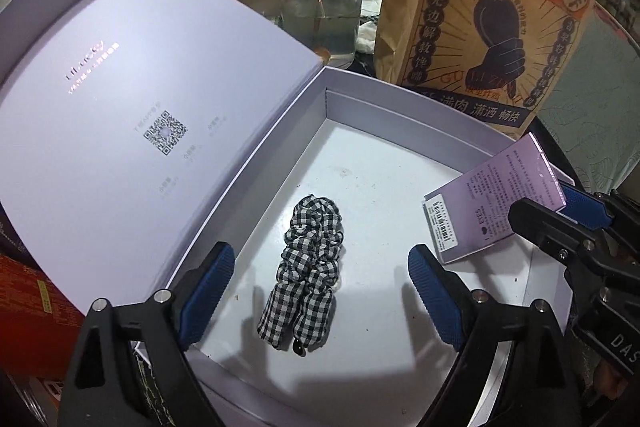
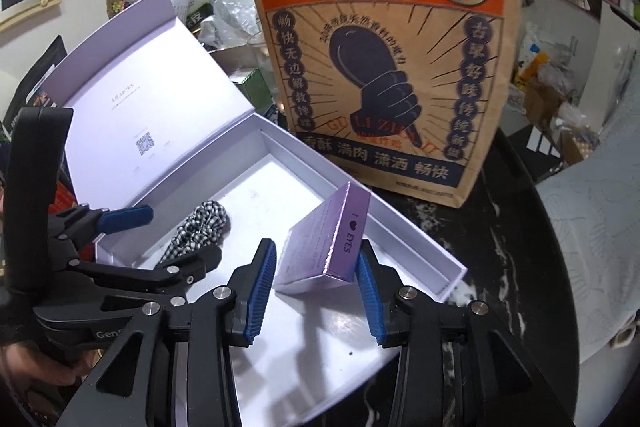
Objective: Organize rigid objects
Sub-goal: 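Open the left tool to drop the scrunchie while the right tool releases the purple box inside, then withdraw both open tools from the lavender box back over the table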
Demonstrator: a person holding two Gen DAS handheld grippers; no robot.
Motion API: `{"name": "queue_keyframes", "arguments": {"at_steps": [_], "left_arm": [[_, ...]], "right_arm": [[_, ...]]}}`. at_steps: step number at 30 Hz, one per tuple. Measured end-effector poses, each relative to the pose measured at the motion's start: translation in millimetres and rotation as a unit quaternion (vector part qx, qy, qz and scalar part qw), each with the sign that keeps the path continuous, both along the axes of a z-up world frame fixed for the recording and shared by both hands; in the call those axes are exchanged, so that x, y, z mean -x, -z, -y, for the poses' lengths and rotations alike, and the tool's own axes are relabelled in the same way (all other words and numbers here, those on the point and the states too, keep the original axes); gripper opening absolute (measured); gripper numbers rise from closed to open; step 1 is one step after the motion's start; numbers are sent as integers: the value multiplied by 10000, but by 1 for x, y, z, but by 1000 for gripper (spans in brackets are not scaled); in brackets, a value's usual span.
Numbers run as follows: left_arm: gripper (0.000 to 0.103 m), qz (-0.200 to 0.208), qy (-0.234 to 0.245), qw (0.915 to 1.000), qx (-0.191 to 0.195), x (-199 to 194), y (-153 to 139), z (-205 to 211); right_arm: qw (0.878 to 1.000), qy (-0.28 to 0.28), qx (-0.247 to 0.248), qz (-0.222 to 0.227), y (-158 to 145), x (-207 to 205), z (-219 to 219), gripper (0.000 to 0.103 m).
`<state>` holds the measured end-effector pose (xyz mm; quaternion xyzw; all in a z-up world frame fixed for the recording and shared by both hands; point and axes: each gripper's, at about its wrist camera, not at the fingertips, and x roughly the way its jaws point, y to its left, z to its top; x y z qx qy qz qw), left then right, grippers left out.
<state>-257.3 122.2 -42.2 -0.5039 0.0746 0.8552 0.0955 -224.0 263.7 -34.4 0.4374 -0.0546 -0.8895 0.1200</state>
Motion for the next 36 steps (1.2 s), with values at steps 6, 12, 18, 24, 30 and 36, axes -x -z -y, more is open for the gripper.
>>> {"name": "queue_keyframes", "arguments": {"at_steps": [6,12,18,24,30,36], "left_arm": [[90,-214,-16,9998,41,-12,-14,-6],[90,-413,-33,9991,-8,-19,-32,0],[90,-593,-91,9982,-84,-30,-49,5],[90,-785,-139,9967,-155,-42,-63,13],[90,-990,-106,9947,-256,-62,-83,21],[101,-1237,-98,9917,-333,-86,-105,28]], "right_arm": [[9998,-4,-137,-174,-13,-7,3,41],[9987,-55,-304,-402,-29,-20,9,46],[9978,-79,-307,-585,-47,-35,10,47],[9960,-98,-373,-801,-67,-53,13,50],[9938,-69,-411,-1029,-84,-71,14,57],[9915,-13,-391,-1243,-100,-88,15,62]]}}
